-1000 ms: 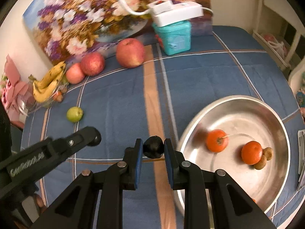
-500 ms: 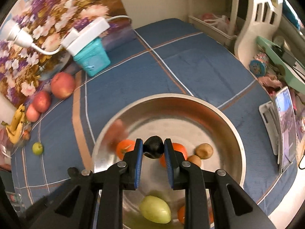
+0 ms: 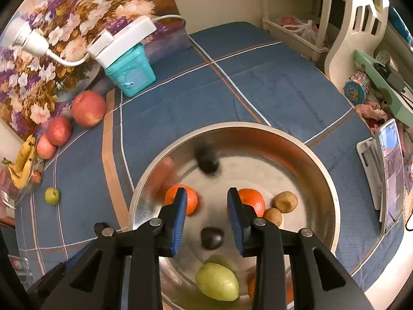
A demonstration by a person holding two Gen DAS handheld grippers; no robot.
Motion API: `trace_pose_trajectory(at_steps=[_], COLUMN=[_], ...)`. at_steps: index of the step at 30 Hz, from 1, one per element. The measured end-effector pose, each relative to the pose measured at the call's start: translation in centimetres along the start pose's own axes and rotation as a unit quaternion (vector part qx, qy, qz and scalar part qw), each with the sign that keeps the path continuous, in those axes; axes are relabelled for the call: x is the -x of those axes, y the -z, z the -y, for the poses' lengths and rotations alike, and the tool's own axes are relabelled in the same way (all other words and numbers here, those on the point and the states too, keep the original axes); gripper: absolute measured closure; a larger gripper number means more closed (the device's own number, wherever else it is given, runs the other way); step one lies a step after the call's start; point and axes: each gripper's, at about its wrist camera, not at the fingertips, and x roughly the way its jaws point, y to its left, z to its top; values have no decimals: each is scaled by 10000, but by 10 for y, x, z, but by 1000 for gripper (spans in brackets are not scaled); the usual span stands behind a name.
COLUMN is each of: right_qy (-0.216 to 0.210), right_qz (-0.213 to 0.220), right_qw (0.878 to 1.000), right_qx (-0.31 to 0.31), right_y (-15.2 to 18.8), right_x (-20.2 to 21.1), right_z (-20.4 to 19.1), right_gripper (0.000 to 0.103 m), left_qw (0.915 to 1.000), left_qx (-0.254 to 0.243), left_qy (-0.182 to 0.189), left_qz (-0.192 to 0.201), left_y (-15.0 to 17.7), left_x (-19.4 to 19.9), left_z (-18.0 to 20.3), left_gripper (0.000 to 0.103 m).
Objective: Organize fruits
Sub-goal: 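Carry both black plums into the steel plate and open both tools, then withdraw both open tools to the green pear and the last black plum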
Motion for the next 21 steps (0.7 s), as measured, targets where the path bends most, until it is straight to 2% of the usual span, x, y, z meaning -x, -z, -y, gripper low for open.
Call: trace_pose_trajectory(at_steps=[1, 2, 3, 7, 8, 15, 21], right_qy=[-2, -7, -18, -20, -17, -260, -586], right_qz=[-12, -11, -2, -11, -20, -33, -14], right_qw=[10000, 10000, 9999, 9996, 9994, 9968, 9918], right_qx=[33, 69, 106, 281, 340, 750, 1133], right_y=[0, 0, 1, 3, 4, 14, 29], right_x=[-1, -1, 0, 1, 1, 4, 11], right_z=[-2, -5, -8, -22, -27, -68, -113], right_gripper=[47, 39, 37, 28, 27, 27, 27], left_qw=[9999, 9992, 9980, 9907, 9892, 9754, 9584], left_qx=[73, 210, 339, 910, 1003, 1423, 1868], left_qy=[-123, -343, -527, -975, -1027, -1518, -1919], left_qz=[23, 55, 91, 258, 300, 724, 984], left_y=[-2, -4, -5, -9, -10, -17, -20], left_x=[1, 2, 3, 11, 14, 39, 66], left_z=[-7, -16, -24, -60, -66, -107, -150], left_gripper=[30, 16, 9, 6, 2, 0, 0])
